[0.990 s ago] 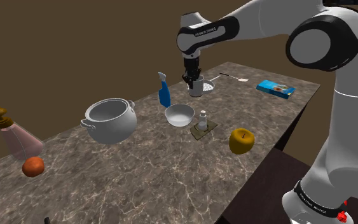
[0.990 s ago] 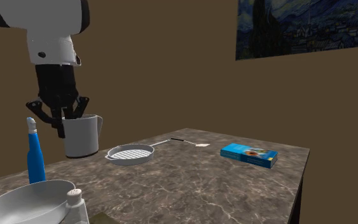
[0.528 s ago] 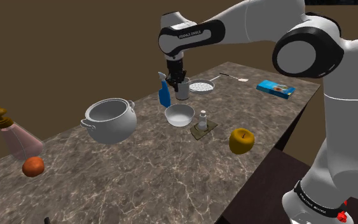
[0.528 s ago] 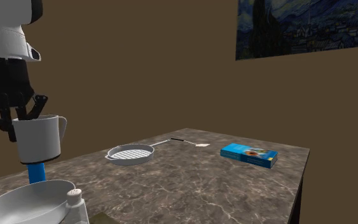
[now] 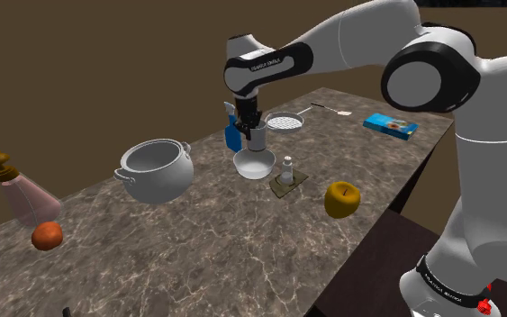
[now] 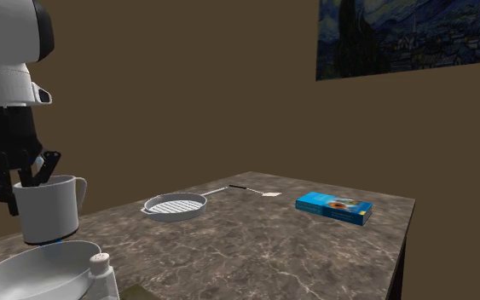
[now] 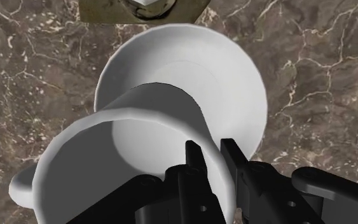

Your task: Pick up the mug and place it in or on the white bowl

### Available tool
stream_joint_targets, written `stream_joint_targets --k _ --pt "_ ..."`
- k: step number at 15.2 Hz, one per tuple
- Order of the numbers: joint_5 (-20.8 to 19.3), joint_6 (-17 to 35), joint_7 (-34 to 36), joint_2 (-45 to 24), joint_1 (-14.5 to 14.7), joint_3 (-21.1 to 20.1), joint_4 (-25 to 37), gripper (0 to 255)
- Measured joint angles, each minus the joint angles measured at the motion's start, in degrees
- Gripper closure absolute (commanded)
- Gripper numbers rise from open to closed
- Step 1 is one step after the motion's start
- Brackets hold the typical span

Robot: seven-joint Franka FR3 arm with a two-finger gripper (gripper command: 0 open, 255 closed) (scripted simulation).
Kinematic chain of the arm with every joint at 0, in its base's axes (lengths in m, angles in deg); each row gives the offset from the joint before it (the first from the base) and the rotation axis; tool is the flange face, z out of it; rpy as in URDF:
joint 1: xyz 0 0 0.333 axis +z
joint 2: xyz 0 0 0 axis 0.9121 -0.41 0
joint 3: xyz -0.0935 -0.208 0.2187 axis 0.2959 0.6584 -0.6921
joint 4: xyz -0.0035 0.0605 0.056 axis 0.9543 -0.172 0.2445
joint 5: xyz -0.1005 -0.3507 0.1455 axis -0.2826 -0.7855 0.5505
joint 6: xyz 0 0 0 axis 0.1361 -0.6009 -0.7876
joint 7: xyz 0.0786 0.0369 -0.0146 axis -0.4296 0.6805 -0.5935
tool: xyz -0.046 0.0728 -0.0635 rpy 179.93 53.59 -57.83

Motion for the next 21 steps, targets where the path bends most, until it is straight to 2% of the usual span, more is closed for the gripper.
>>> stream_joint_targets --k 9,15,16,21 --pt "0.18 5.95 0.21 -1.66 0.02 -0.14 -4.31 255" --pt "0.22 6.49 0.20 -1.99 -0.01 -0.16 -4.49 255" --pt "0.22 6.49 0.20 -1.99 -0.01 -0.16 -4.49 0" --pt "0.22 6.50 0.20 -1.98 -0.02 -0.16 -4.49 0"
